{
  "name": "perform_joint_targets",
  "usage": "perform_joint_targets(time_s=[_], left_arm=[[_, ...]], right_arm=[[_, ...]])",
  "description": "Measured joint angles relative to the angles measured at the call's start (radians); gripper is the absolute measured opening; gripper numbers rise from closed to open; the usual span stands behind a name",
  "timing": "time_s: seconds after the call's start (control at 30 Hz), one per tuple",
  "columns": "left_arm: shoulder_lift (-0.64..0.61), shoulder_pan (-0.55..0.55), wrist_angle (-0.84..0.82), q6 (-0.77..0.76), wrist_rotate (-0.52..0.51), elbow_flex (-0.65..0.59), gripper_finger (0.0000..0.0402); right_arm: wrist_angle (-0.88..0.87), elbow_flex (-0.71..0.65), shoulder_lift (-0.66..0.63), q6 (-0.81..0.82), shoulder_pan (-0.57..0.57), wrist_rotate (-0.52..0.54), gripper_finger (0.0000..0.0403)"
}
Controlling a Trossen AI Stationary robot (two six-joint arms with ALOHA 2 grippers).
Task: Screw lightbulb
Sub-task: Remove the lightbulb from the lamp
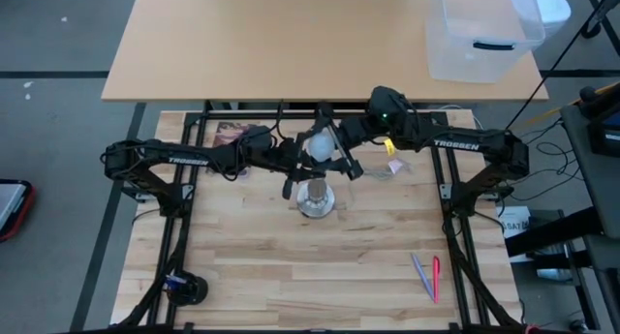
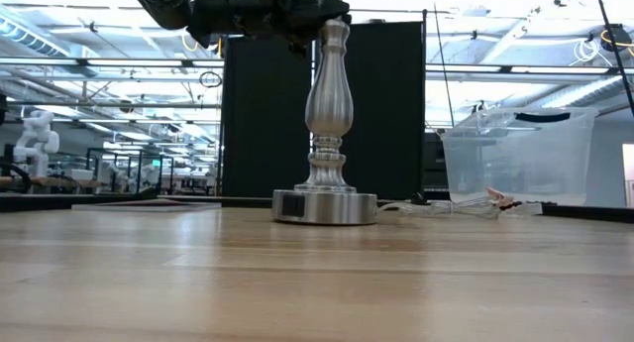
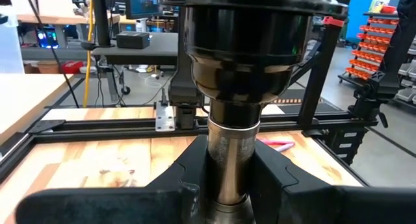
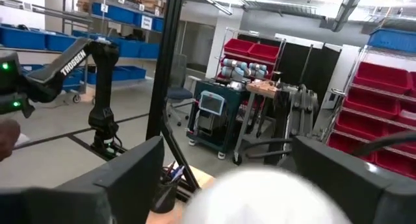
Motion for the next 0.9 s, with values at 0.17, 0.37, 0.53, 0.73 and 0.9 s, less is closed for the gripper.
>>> perform_joint_targets(time_s=[0.17, 0.37, 0.53, 0.73, 0.9], left_arm=[[0.000, 0.001, -0.002, -0.006, -0.022, 0.001, 0.0072], [0.000, 0.001, -0.001, -0.016, -0.104, 0.001, 0.0072], [0.000, -0.006, 0.002, -0.021, -0.188, 0.001, 0.0072], [0.000, -0.027, 0.013, -0.026, -0.318, 0.002, 0.0072], [0.001, -0.039, 0.036, -0.018, -0.404, 0.001, 0.0072]], right_arm=[[-0.043, 0.019, -0.021, 0.004, 0.002, 0.025, 0.0352], [-0.111, 0.021, -0.105, -0.031, 0.001, 0.116, 0.0353], [-0.218, 0.021, -0.169, -0.071, 0.001, 0.251, 0.0353], [-0.286, 0.021, -0.192, -0.045, 0.011, 0.424, 0.0354], [-0.317, 0.021, -0.184, -0.018, 0.037, 0.521, 0.0354]])
